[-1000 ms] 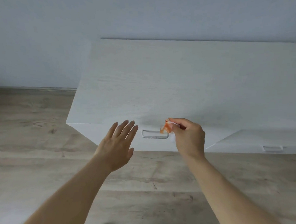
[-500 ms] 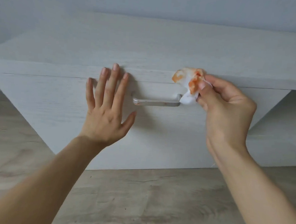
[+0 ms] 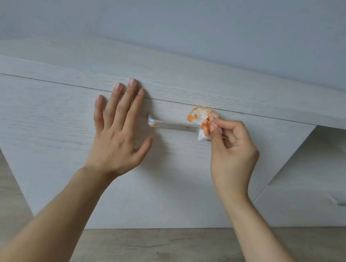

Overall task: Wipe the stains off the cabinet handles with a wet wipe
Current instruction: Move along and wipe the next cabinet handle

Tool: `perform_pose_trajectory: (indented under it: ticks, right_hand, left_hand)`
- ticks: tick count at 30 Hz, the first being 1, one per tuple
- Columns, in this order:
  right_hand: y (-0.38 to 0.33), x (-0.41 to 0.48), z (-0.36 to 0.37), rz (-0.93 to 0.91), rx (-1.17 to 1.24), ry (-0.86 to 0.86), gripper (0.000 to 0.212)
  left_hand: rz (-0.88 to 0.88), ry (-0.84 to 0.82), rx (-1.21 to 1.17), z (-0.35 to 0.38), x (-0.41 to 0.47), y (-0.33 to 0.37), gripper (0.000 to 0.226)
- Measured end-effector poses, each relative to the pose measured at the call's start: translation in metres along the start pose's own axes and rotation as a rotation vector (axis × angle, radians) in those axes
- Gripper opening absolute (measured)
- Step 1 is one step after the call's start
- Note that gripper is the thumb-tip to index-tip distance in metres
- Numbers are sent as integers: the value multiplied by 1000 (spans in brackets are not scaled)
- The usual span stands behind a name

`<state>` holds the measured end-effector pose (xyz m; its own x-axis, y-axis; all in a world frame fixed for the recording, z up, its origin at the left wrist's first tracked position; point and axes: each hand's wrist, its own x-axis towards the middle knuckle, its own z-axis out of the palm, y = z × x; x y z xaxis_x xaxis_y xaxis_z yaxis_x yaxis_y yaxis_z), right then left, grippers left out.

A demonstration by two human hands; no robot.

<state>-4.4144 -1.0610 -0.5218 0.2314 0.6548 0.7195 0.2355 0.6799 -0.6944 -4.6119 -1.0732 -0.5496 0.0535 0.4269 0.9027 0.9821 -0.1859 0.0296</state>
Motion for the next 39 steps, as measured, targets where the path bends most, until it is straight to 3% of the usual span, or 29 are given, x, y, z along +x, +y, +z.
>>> perform_pose_trajectory:
  ticks: [6, 11, 18, 21, 26, 35, 39]
  right_hand:
    - [9, -7, -4, -246, -179, -105, 29]
    - [11, -10, -3, -145, -111, -134, 25]
    - [-1, 2, -16, 20, 81, 93, 24]
    - [-6, 8, -8, 34, 38, 28, 27]
    - [-5, -5, 7, 13, -82, -57, 19]
    - [-2, -10, 12, -54, -129, 11, 20]
    - [-2, -29, 17, -261, -243, 5, 23]
  left_hand:
    - [35, 2, -10, 1, -1, -5, 76]
    - [26, 22, -26, 2, 0, -3, 77]
    - [2, 89, -33, 10, 1, 2, 78]
    - [-7, 97, -40, 13, 2, 3, 79]
    - [8, 104, -31, 14, 2, 1, 79]
    - [9, 116, 4, 17, 2, 2, 81]
    - [19, 115, 15, 16, 2, 1, 80]
